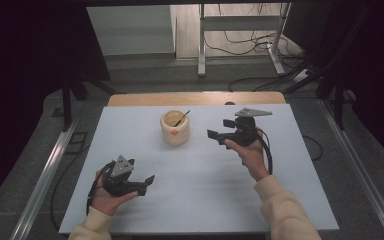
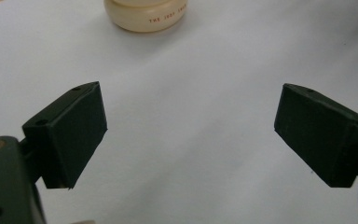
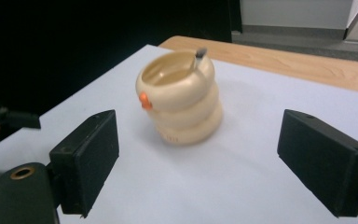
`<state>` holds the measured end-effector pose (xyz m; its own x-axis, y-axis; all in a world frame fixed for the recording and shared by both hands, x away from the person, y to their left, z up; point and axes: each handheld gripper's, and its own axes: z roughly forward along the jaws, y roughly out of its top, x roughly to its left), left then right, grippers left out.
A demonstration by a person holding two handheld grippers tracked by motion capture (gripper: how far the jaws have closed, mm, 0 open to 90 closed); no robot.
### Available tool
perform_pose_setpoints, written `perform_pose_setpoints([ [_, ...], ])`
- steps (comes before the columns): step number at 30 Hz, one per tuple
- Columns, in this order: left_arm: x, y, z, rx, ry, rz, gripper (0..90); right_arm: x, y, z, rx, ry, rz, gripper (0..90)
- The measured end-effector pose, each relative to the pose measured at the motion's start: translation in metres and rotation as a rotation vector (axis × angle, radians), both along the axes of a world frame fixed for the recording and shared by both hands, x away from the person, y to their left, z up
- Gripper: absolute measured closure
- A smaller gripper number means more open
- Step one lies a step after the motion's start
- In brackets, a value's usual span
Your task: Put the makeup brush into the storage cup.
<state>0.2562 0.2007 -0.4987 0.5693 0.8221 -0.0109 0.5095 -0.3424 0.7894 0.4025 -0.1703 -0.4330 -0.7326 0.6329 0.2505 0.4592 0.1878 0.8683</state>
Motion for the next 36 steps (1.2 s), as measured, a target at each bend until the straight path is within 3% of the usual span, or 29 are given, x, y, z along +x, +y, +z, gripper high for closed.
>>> perform_pose_setpoints([
  [4,0.000,0.000,0.000,0.001,-0.001,0.003,9.3,-0.012,-0.015,-0.005,-0.001,0.006,-0.008,12.9],
  [13,0.000,0.000,-0.001,0.002,0.002,0.006,9.3,-0.037,-0.048,-0.019,-0.051,0.009,-0.027,13.1],
  [22,0.001,0.001,-0.001,0.002,0.006,0.015,9.2,-0.069,-0.079,-0.042,-0.085,0.017,-0.056,13.1],
  [28,0.001,0.003,-0.003,0.003,0.017,0.026,9.2,-0.081,-0.090,-0.052,-0.135,0.019,-0.066,12.6],
  [36,0.002,0.003,-0.005,0.007,0.024,0.027,9.2,-0.090,-0.103,-0.060,-0.162,0.031,-0.089,11.9],
])
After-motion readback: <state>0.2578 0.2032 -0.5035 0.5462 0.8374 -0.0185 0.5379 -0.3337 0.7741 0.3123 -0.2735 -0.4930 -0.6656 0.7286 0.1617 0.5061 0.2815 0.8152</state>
